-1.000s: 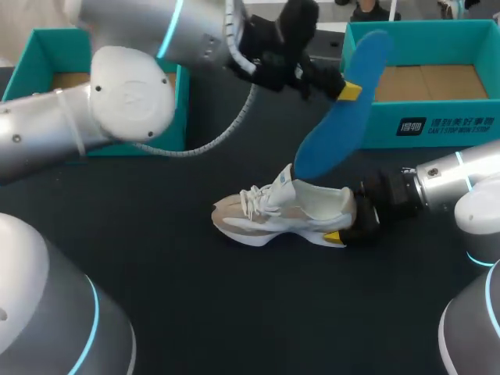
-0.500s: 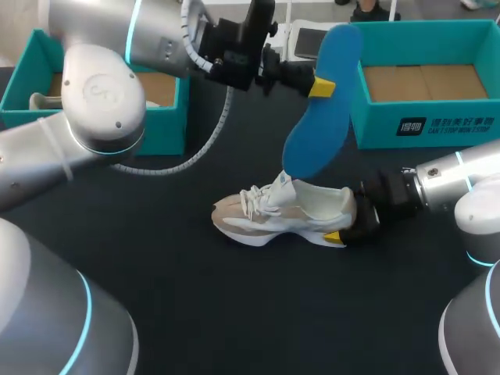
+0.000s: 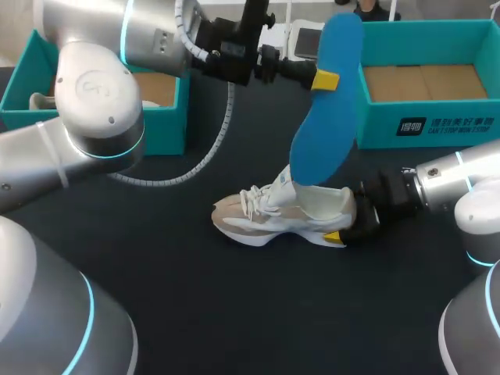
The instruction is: Take the shoe out of the shoebox, open the shoe tongue, remove and reinsert the insole, then place the shoe into the shoebox
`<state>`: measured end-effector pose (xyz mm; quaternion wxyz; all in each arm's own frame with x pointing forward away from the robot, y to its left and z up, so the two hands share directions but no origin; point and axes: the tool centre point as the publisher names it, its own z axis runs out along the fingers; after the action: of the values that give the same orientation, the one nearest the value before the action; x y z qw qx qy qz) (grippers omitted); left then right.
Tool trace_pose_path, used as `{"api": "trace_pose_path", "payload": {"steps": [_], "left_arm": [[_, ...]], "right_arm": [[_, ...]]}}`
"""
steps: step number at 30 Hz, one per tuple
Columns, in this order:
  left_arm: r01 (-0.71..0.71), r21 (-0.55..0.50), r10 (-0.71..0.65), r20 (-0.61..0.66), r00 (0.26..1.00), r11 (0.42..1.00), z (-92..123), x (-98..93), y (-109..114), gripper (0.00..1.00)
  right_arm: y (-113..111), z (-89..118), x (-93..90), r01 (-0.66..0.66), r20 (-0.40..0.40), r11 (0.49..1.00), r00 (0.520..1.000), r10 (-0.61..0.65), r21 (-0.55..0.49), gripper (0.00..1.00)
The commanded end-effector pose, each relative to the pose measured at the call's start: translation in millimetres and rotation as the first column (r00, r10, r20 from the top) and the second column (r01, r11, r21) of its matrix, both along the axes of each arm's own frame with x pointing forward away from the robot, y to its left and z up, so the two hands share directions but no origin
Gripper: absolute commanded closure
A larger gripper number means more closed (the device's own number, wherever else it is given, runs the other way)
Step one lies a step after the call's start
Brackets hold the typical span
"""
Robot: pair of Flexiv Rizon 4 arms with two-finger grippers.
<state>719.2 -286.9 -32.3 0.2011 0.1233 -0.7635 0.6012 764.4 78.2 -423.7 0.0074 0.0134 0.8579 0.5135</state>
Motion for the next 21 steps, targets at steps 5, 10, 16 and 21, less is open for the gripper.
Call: {"api": "trace_pose_path", "payload": {"steps": [5,10,16,21], "left_arm": [[0.007,-0.051,-0.018,-0.226,0.974,0.999,38,-33.0,6,1.0],[0.014,-0.049,-0.031,-0.36,0.933,0.999,49,-50.0,6,1.0],[0.029,-0.051,-0.046,-0.362,0.931,0.998,51,-52.2,6,1.0],[0.029,-0.051,-0.046,-0.362,0.931,0.998,51,-52.2,6,1.0]], "right_arm": [[4,-5,2.9,0.001,0.0,1.0,1.0,-0.001,-0.003,1.0],[4,-5,2.9,0.001,0.0,1.0,1.0,-0.001,-0.003,1.0],[4,-5,2.9,0.001,0.0,1.0,1.0,-0.001,-0.003,1.0],[4,-5,2.9,0.001,0.0,1.0,1.0,-0.001,-0.003,1.0]]}}
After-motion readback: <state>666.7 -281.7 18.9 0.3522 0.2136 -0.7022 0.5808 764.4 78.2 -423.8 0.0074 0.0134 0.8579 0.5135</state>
